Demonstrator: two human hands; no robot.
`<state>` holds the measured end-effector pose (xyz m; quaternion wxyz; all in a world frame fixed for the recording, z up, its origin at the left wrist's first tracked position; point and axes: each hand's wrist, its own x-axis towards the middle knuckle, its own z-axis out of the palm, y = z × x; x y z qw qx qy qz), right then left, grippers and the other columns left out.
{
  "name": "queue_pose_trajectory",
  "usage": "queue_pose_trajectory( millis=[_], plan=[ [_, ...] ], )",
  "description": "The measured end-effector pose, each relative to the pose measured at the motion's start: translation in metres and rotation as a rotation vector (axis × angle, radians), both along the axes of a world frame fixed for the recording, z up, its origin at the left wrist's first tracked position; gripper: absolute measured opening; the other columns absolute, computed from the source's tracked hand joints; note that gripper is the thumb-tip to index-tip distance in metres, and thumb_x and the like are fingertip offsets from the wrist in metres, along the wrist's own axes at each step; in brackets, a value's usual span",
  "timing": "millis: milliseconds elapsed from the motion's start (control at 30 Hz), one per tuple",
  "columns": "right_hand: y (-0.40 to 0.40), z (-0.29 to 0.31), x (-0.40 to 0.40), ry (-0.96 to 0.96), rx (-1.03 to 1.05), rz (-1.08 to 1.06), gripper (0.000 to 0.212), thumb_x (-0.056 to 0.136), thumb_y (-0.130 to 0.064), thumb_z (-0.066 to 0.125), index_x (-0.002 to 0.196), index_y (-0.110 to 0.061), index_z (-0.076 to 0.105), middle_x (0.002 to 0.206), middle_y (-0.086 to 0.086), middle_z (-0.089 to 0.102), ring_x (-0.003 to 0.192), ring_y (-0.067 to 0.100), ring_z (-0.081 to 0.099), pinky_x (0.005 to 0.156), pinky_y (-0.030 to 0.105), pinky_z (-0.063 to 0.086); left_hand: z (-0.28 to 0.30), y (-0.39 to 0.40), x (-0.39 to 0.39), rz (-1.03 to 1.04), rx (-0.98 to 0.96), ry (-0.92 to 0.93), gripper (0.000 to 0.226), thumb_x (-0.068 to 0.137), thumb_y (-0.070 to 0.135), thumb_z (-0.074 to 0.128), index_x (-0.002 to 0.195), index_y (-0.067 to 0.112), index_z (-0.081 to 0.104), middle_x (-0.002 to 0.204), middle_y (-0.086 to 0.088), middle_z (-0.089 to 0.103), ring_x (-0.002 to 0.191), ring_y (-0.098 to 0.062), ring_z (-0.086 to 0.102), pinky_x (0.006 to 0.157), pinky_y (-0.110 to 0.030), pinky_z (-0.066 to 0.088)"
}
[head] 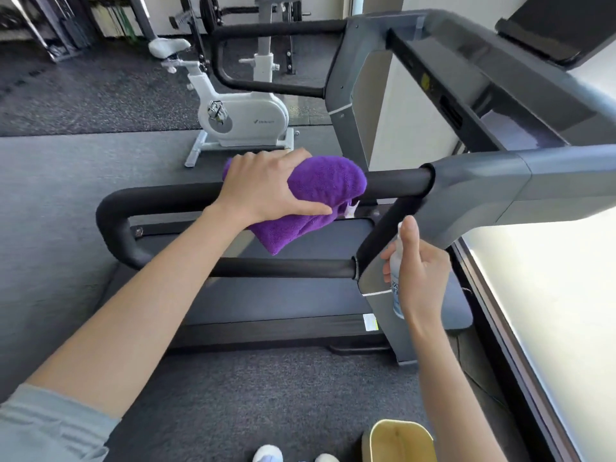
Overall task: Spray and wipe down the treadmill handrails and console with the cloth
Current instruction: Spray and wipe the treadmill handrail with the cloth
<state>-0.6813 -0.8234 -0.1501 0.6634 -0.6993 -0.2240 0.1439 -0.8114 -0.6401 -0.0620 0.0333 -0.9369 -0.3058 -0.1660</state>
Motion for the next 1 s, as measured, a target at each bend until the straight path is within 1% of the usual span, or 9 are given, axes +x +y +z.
queue_pose_trajectory(
  millis=[100, 333, 433, 500, 567, 633, 733, 800, 1000],
  plan=[
    [0.016, 0.004, -0.022, 0.003, -0.010, 0.065, 0.073, 0.081, -0.079, 0.044, 0.053, -0.013, 0.059, 0.040, 0.003, 0.049, 0.046, 0.020, 0.050, 0.066, 0.047, 0.046, 0.001, 0.004, -0.025, 0.034, -0.010, -0.006, 0.089, 0.056, 0.086, 0.062, 0.129, 0.035, 0.053, 0.113, 0.006, 0.068, 0.100, -0.026, 0.064, 0.077, -0.034, 0.042],
    [0.047, 0.012, -0.066, -0.022, -0.028, 0.132, 0.072, 0.081, -0.080, 0.042, 0.048, -0.017, 0.059, 0.042, 0.000, 0.051, 0.048, 0.020, 0.050, 0.067, 0.043, 0.045, -0.002, 0.033, -0.091, 0.127, -0.032, -0.053, 0.086, 0.052, 0.087, 0.063, 0.125, 0.042, 0.053, 0.108, 0.010, 0.067, 0.100, -0.023, 0.064, 0.077, -0.033, 0.041],
    [0.057, 0.013, -0.082, -0.034, -0.035, 0.145, 0.071, 0.082, -0.079, 0.042, 0.040, -0.023, 0.053, 0.044, 0.002, 0.054, 0.049, 0.021, 0.050, 0.066, 0.044, 0.045, -0.011, 0.048, -0.131, 0.148, 0.018, -0.108, 0.088, 0.049, 0.090, 0.060, 0.123, 0.043, 0.054, 0.100, 0.010, 0.065, 0.093, -0.022, 0.064, 0.069, -0.031, 0.038],
    [0.063, 0.012, -0.094, -0.026, -0.028, 0.154, 0.073, 0.082, -0.078, 0.043, 0.043, -0.018, 0.055, 0.043, 0.001, 0.051, 0.047, 0.018, 0.049, 0.065, 0.040, 0.043, -0.016, 0.056, -0.153, 0.161, 0.037, -0.158, 0.088, 0.049, 0.086, 0.064, 0.124, 0.040, 0.055, 0.098, 0.009, 0.063, 0.091, -0.023, 0.062, 0.068, -0.031, 0.038],
    [0.068, 0.011, -0.106, -0.017, -0.020, 0.163, 0.076, 0.081, -0.078, 0.044, 0.049, -0.010, 0.056, 0.039, -0.002, 0.047, 0.044, 0.015, 0.046, 0.064, 0.037, 0.043, -0.023, 0.062, -0.174, 0.189, 0.007, -0.227, 0.085, 0.052, 0.073, 0.076, 0.127, 0.039, 0.054, 0.107, 0.009, 0.062, 0.098, -0.024, 0.061, 0.074, -0.037, 0.043],
    [0.073, 0.010, -0.118, -0.036, -0.033, 0.172, 0.080, 0.082, -0.078, 0.044, 0.054, -0.004, 0.057, 0.039, -0.002, 0.046, 0.043, 0.012, 0.046, 0.066, 0.039, 0.045, -0.037, 0.065, -0.194, 0.255, -0.063, -0.351, 0.084, 0.056, 0.056, 0.085, 0.131, 0.038, 0.051, 0.120, 0.011, 0.060, 0.107, -0.024, 0.059, 0.079, -0.041, 0.046],
    [0.080, 0.009, -0.134, -0.040, -0.056, 0.171, 0.080, 0.081, -0.078, 0.043, 0.056, -0.004, 0.057, 0.038, -0.003, 0.046, 0.043, 0.011, 0.047, 0.068, 0.039, 0.046, -0.070, 0.069, -0.214, 0.402, -0.235, -0.693, 0.080, 0.059, 0.039, 0.090, 0.129, 0.032, 0.051, 0.122, 0.013, 0.062, 0.109, -0.019, 0.059, 0.081, -0.030, 0.042],
    [0.084, 0.008, -0.144, -0.040, -0.061, 0.166, 0.078, 0.081, -0.078, 0.043, 0.054, -0.006, 0.057, 0.038, -0.004, 0.046, 0.043, 0.012, 0.047, 0.068, 0.039, 0.045, -0.088, 0.069, -0.212, 0.471, -0.286, -0.859, 0.079, 0.058, 0.034, 0.091, 0.127, 0.026, 0.053, 0.117, 0.011, 0.065, 0.105, -0.019, 0.061, 0.080, -0.026, 0.040],
    [0.089, 0.002, -0.167, -0.068, -0.095, 0.161, 0.077, 0.083, -0.078, 0.041, 0.051, -0.009, 0.053, 0.039, 0.000, 0.047, 0.045, 0.015, 0.046, 0.071, 0.048, 0.051, -0.113, 0.066, -0.190, 0.607, -0.238, -1.151, 0.079, 0.056, 0.034, 0.085, 0.127, 0.024, 0.053, 0.120, 0.013, 0.063, 0.107, -0.010, 0.060, 0.084, -0.019, 0.040]
  ],
)
